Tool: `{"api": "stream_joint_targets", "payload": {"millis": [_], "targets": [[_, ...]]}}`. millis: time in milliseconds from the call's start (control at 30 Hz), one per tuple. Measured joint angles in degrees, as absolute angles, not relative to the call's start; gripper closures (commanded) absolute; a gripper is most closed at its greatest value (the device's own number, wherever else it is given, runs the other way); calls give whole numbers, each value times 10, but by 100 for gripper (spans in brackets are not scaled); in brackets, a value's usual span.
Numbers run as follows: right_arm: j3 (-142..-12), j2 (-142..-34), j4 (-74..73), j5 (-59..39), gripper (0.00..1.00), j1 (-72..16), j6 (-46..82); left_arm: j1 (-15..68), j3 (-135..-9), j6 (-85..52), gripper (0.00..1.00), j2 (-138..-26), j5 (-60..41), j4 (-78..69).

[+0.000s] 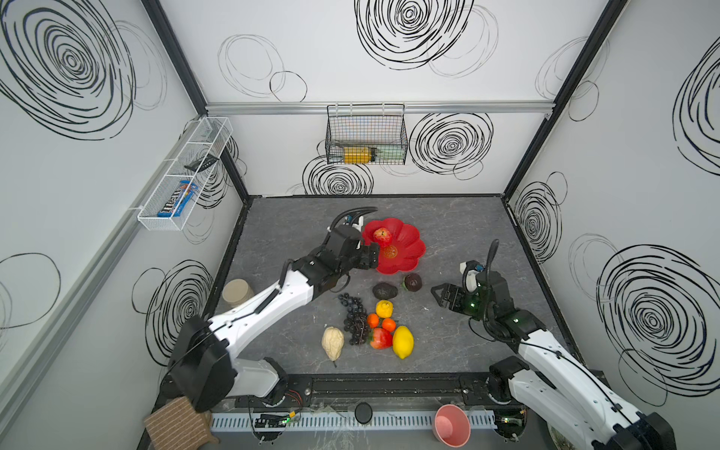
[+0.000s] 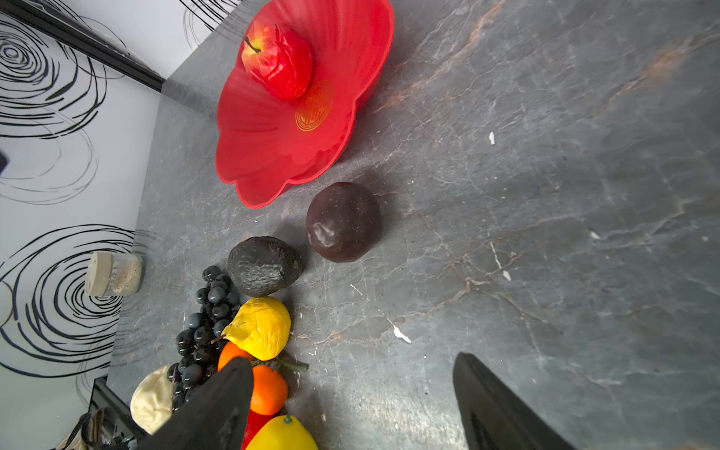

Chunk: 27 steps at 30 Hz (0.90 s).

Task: Place and organize the fake fruits in the fruit bowl
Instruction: 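Close the right gripper on the dark purple mangosteen while left arm draws back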

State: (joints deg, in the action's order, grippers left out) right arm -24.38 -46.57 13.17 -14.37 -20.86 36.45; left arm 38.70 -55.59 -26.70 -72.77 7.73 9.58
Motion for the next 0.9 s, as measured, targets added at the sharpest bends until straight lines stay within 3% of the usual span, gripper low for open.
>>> {"api": "stream_joint_targets", "payload": {"millis": [200, 333, 633, 900], "targets": [[-244, -550, 70, -183, 17, -203, 355, 412, -277, -322, 1, -506, 60, -25], [-247, -610, 32, -194, 20, -203, 354, 411, -168, -345, 0, -416, 57, -62], [-328, -776, -8, -200, 24, -236, 350, 411, -66, -365, 4, -280, 48, -152], [-352, -851, -34, -190, 24, -246, 348, 411, -23, -365, 4, -250, 39, -188]]}}
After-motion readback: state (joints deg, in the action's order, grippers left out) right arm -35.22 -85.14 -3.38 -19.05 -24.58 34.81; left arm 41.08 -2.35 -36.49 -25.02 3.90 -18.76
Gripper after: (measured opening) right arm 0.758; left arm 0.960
